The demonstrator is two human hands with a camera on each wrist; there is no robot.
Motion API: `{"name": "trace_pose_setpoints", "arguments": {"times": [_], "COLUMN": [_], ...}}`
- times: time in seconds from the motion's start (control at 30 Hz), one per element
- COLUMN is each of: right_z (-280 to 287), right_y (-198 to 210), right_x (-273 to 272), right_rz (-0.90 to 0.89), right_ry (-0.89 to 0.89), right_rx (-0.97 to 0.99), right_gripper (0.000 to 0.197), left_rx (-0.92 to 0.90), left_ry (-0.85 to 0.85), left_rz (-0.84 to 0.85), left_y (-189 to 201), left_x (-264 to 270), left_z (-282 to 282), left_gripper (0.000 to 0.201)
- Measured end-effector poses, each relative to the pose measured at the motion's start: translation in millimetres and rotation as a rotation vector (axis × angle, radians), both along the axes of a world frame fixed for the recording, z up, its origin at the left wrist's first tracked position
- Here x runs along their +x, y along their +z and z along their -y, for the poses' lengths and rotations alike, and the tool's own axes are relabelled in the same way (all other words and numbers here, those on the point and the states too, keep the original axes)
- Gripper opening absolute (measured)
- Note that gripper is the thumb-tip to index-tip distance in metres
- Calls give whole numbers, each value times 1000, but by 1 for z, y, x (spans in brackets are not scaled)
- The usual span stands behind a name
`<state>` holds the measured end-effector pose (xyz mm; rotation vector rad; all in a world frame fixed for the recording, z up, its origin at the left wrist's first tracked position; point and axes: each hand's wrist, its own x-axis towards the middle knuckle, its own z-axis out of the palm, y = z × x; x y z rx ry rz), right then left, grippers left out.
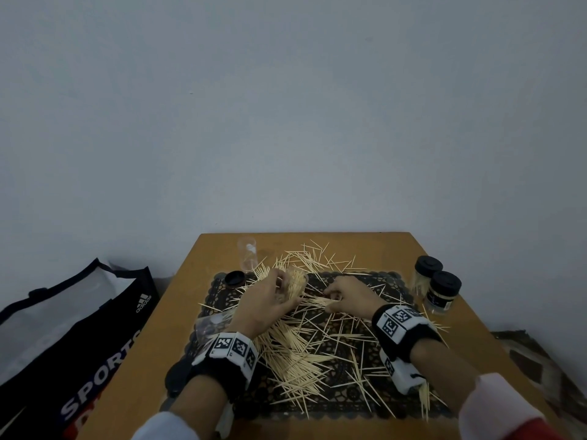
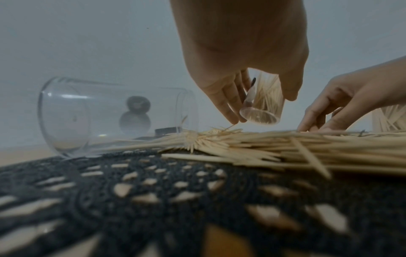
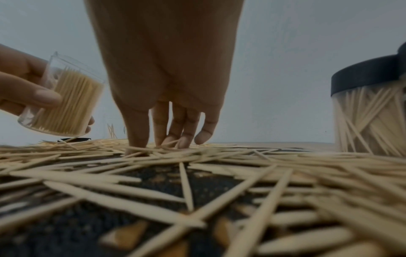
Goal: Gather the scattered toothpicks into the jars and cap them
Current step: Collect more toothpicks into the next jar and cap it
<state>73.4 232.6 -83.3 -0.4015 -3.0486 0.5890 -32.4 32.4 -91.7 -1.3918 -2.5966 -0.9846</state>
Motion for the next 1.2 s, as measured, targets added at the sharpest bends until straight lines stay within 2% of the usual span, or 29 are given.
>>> {"name": "trace_pose_setpoints", "arguments": {"times": [0.17,0.3,0.6,0.87,1.03,1.2], "right_z": [-2,1,1,1,-1,-4], "right_y": [3,5,7,7,6,2], "right_x": [2,3,3,4,6,4], "right_rz": [-48,-55,-28,-37,-100,-242], "right_ry": [-87,-92,-83,-66,-46,-53], "right_rx": [101,179,212,297,326,284], "right_gripper": [20,10,18,13,15,19], "left_rx": [-7,-19,-60,-93,-93,-79], "left_ry": [-4,5,14,20,23,16], "left_rz": [-18,-29,-40,-30,-31,-49], "left_y": [-1,-2,-2,-1,1,0], "left_x": [-1,-3,-3,-3,-1,-2], "left_z": [1,1,1,1,0,0], "left_gripper": [44,47,50,52,52,51]}}
